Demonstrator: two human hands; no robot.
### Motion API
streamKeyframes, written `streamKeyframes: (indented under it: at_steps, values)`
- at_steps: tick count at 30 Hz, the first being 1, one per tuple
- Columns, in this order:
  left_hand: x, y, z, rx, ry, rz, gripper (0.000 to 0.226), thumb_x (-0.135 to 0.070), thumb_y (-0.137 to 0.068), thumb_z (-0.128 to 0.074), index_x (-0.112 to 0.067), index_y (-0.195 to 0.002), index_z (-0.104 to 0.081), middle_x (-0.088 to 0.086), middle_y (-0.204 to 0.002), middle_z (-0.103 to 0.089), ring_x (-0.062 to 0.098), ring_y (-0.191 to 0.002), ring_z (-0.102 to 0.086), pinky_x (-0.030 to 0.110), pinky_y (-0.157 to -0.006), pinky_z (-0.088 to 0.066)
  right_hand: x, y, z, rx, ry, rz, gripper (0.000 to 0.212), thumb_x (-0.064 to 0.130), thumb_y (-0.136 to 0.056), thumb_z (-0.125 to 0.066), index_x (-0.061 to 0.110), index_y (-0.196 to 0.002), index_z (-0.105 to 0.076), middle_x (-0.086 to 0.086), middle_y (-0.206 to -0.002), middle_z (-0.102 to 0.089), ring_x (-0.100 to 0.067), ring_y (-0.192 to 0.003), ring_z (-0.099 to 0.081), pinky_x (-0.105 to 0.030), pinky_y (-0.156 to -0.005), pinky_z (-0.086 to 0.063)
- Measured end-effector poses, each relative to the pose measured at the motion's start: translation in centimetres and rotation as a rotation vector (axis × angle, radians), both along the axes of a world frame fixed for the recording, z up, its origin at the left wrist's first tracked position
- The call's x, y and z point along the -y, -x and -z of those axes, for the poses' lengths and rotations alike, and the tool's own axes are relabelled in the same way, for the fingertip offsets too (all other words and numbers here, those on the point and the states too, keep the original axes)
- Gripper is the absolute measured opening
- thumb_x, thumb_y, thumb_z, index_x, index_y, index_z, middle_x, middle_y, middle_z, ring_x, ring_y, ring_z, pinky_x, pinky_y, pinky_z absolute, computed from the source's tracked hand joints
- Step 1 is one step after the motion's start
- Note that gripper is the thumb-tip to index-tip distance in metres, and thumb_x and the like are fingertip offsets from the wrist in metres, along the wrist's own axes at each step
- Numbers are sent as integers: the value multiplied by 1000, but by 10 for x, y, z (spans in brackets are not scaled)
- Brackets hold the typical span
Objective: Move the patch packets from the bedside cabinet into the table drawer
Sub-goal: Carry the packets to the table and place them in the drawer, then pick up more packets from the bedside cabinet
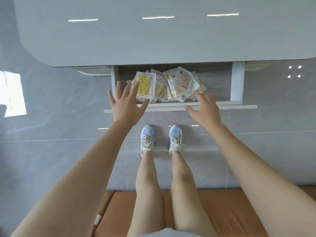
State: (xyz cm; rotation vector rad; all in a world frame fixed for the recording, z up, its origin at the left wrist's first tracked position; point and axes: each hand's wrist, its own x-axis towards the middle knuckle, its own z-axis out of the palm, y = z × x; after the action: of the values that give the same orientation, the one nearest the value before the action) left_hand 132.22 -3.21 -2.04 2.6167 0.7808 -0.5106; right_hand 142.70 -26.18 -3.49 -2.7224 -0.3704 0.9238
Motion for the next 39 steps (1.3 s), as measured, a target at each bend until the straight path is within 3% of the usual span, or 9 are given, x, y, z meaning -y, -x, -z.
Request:
streamKeyframes:
  at_steps: [3,6,9,16,27,39]
  values:
    - [16,27,-48,-43,-26,-19,71,-63,-90,-37,-33,-150,-16,1,-159,-14,28,-147,5,55,-113,10,3,19,-49,34,65,-90,71,54,-88,-54,22,-147,-33,-7,-145,-41,-30,-134,-35,-46,-107,-34]
    - [27,51,-96,-86,-35,-37,75,-65,-88,-36,-35,-151,-7,3,-161,-2,28,-147,9,57,-113,10,-4,33,-103,14,116,-150,76,59,-88,-50,28,-151,-21,-6,-157,-24,-30,-144,-18,-50,-113,-25]
    - [33,73,-139,-85,-31,-54,75,-66,-88,-36,-35,-151,-7,3,-161,-2,28,-147,9,58,-113,8,-16,44,-150,-11,144,-220,79,60,-88,-49,31,-153,-14,-4,-161,-12,-29,-148,-7,-52,-116,-21]
    - [31,86,-206,-18,-31,-169,73,-65,-88,-37,-34,-150,-13,2,-160,-7,25,-148,5,56,-115,8,-62,69,-215,42,174,-451,81,59,-89,-49,31,-153,-10,-4,-161,-10,-30,-149,-3,-50,-117,-17]
    - [-48,202,-233,24,-75,-568,74,-67,-87,-36,-36,-150,-11,2,-160,-5,25,-147,6,56,-115,8,-197,148,-261,86,112,-856,79,58,-88,-48,33,-152,-10,-3,-161,-11,-32,-149,3,-59,-116,-10]
    - [-163,416,-232,-65,-89,-999,75,-67,-87,-36,-35,-150,-11,3,-160,-7,26,-147,2,56,-114,4,-406,336,-273,147,78,-1250,78,58,-88,-49,32,-152,-13,-5,-159,-15,-32,-148,-2,-57,-117,-8]
